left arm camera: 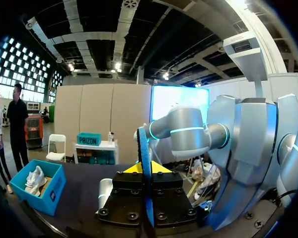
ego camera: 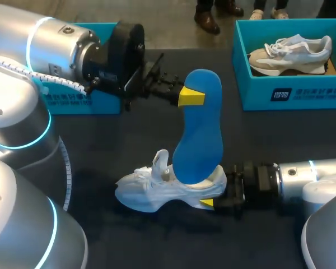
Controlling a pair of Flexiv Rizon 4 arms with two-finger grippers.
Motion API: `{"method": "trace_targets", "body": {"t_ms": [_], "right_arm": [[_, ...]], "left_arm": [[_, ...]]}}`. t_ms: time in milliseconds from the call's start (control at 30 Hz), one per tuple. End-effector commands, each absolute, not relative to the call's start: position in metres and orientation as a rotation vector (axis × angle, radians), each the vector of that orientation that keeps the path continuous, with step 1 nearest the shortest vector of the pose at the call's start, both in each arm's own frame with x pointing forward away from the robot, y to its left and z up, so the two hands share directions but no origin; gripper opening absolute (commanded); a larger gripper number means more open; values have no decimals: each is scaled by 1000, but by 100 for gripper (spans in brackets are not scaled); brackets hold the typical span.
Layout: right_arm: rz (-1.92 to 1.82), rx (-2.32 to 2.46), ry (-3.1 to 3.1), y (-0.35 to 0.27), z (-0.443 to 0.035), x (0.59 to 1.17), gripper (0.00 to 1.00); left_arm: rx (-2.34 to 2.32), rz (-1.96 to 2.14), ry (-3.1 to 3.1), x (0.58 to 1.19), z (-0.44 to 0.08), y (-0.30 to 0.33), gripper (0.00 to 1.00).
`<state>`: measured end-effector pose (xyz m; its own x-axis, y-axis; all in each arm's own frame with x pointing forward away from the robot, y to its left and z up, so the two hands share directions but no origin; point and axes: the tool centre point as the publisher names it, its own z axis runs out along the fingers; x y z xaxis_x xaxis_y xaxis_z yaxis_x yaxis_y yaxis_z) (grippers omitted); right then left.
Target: Take the shoe out of the shoebox, open the shoe tongue, remove and reinsert the insole, then place the shoe into the shoebox
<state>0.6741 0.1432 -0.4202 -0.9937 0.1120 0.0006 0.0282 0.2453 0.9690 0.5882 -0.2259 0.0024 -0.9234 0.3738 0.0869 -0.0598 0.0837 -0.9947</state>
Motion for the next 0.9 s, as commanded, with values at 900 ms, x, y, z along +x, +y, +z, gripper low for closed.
{"method": "trace_targets", "body": {"t_ms": [900], "right_arm": [[1879,138,2429,145,-421,673,0]], "left_arm": [[-106,1893,-1932,564,78,-192,0]]}}
